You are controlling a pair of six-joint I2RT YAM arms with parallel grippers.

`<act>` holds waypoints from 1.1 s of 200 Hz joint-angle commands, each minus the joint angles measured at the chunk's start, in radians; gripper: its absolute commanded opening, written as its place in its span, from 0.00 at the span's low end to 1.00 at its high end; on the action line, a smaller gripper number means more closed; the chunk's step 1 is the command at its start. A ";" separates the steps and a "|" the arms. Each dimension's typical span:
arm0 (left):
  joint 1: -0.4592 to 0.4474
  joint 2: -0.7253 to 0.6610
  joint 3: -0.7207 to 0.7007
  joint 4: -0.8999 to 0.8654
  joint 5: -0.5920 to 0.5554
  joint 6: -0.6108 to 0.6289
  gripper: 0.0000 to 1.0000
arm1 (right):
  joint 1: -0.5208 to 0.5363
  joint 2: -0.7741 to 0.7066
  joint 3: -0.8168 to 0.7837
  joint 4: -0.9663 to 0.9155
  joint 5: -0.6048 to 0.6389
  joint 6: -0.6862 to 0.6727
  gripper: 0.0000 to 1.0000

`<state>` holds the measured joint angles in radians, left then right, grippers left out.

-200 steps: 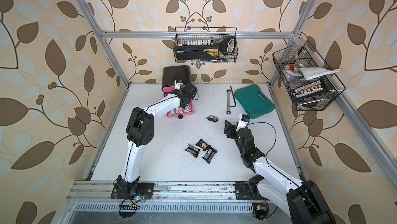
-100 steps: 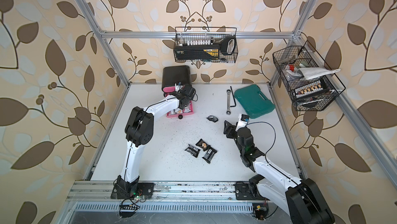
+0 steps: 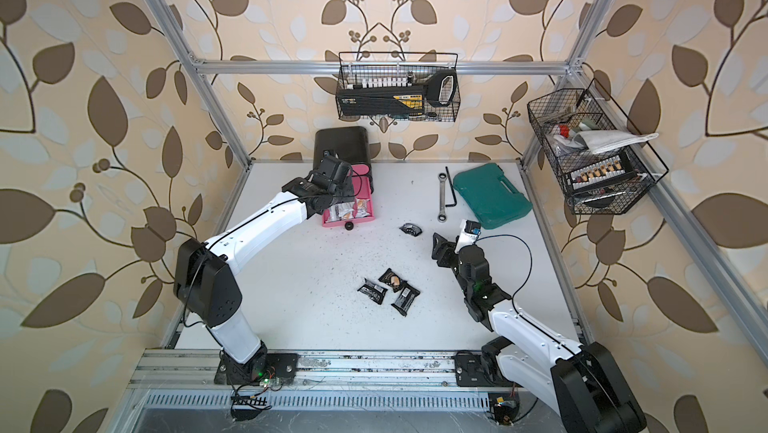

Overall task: Place the cookies into the drawer by color
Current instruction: Place the cookie in the drawer.

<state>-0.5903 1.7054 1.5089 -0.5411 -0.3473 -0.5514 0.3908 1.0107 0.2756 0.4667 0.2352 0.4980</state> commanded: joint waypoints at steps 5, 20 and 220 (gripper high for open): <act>-0.008 -0.039 -0.079 -0.062 0.154 -0.042 0.44 | 0.005 0.009 0.031 0.006 -0.013 0.013 0.76; -0.008 -0.036 -0.110 -0.049 0.148 -0.037 0.41 | 0.005 0.012 0.033 0.005 -0.014 0.013 0.76; 0.094 0.278 0.027 0.107 0.031 0.080 0.00 | 0.005 0.014 0.034 0.000 -0.012 0.010 0.75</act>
<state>-0.5137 1.9743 1.4883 -0.4957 -0.3336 -0.5003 0.3908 1.0214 0.2806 0.4664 0.2279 0.5045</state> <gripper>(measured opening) 0.039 0.755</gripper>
